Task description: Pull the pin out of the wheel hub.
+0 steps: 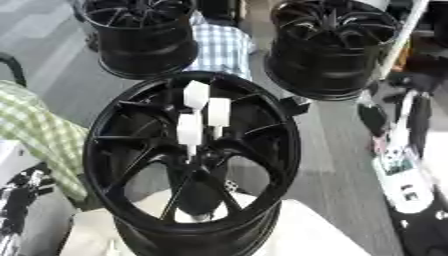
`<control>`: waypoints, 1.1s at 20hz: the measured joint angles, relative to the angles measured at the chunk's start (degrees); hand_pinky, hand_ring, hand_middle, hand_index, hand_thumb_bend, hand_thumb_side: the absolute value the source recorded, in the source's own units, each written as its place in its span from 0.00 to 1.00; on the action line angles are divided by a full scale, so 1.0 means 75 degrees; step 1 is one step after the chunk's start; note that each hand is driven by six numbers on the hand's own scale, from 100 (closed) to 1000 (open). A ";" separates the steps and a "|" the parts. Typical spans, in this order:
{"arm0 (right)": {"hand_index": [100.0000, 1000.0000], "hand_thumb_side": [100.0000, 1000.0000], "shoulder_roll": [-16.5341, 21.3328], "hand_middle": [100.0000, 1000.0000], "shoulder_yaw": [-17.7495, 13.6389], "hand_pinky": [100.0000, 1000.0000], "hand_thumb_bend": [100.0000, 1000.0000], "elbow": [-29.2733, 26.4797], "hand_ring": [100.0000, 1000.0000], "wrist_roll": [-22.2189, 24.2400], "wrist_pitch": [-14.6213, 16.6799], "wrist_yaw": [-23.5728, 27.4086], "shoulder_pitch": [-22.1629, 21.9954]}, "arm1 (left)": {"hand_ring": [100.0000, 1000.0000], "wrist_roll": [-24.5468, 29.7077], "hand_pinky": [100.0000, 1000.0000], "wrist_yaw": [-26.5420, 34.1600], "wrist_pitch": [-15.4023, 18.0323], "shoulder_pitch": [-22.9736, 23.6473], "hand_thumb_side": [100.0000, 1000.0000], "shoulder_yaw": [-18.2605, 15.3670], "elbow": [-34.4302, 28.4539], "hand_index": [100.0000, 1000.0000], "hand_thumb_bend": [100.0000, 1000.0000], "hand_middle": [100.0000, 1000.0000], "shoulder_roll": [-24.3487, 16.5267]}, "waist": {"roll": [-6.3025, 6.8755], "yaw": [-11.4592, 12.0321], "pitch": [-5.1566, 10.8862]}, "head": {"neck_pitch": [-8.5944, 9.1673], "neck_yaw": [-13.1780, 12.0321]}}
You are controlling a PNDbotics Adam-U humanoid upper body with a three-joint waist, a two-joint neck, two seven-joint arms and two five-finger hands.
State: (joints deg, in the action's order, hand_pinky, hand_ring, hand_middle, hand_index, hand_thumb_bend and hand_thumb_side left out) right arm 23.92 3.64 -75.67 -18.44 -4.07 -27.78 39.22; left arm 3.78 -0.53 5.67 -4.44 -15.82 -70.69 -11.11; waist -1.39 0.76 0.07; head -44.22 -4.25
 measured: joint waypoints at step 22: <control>0.96 0.50 0.0401 0.85 0.2583 0.80 0.21 -0.0008 0.82 0.7043 0.0714 0.1864 0.2700 | 0.70 0.0090 0.72 -0.0006 -0.0013 0.0055 0.57 0.0055 0.0004 0.78 0.20 0.69 -0.0069 | -0.0113 0.0037 0.0101 | 0.0000 0.0012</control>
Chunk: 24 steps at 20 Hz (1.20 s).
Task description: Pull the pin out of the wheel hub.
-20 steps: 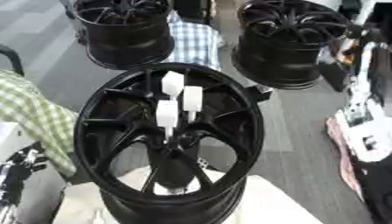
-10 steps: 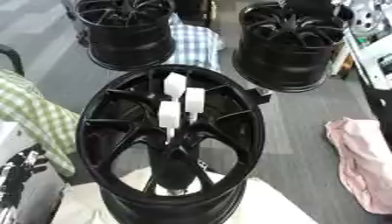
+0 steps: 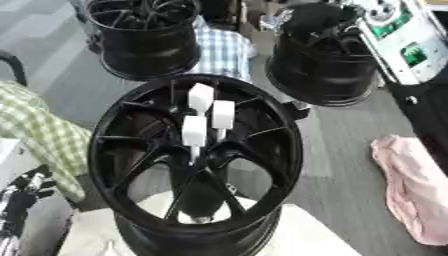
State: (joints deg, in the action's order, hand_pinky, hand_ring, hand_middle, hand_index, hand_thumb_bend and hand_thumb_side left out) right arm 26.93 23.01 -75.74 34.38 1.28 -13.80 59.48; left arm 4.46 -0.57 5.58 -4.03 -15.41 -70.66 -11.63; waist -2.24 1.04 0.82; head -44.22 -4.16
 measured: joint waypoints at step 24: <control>0.98 0.38 -0.0970 0.88 0.0683 0.83 0.26 0.1179 0.87 0.1999 0.0391 -0.0733 0.0380 | 0.70 0.0089 0.73 -0.0001 -0.0022 -0.0001 0.57 0.0048 0.0000 0.78 0.20 0.69 -0.0004 | -0.0027 0.0123 0.0035 | 0.0000 0.0005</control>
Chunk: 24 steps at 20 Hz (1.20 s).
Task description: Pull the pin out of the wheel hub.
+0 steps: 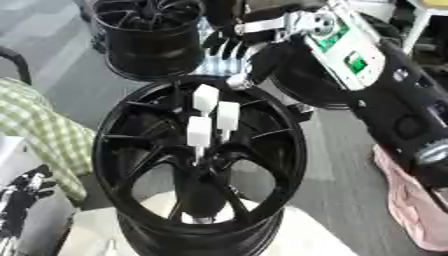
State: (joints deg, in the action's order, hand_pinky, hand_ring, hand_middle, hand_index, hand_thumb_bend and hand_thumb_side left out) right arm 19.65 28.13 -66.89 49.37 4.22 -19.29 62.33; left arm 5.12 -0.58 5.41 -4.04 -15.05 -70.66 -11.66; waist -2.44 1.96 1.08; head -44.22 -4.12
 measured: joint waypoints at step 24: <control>0.97 0.40 -0.0469 0.87 0.0020 0.83 0.26 0.1019 0.87 0.0342 0.0658 -0.1235 -0.0287 | 0.70 0.0016 0.72 -0.0003 -0.0012 -0.0003 0.57 0.0001 0.0000 0.78 0.20 0.69 0.0000 | 0.0004 0.0009 0.0000 | 0.0000 -0.0004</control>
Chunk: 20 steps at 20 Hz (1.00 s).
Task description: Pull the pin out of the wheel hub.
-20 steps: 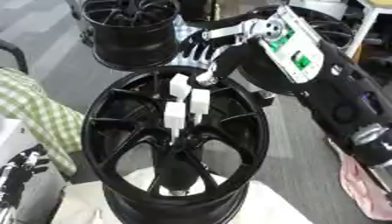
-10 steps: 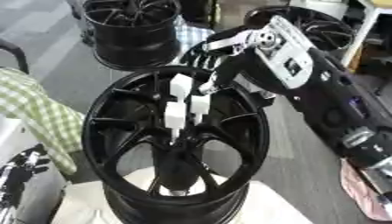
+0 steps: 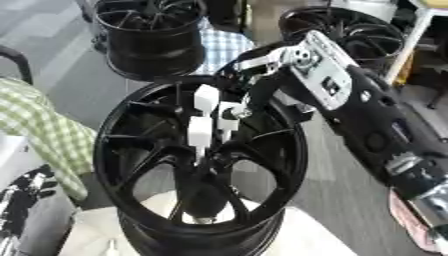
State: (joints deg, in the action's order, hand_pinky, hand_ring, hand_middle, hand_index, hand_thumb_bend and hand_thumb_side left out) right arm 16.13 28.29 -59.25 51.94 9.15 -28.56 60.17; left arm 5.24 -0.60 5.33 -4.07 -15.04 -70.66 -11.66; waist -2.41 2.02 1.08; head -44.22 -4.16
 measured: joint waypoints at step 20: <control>0.87 0.42 -0.0254 0.75 -0.0012 0.80 0.26 0.0309 0.82 -0.0013 0.0375 -0.0786 -0.0100 | 0.70 0.0001 0.72 -0.0034 0.0001 -0.0002 0.57 0.0000 0.0000 0.78 0.20 0.69 0.0000 | 0.0001 0.0007 0.0000 | 0.0000 0.0003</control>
State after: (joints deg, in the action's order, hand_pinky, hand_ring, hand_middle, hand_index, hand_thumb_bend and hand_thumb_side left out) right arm 14.22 28.20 -56.94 51.84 11.96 -34.45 59.42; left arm 5.25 -0.86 5.33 -4.08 -15.04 -70.66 -11.66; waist -2.40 2.07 1.08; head -44.22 -4.14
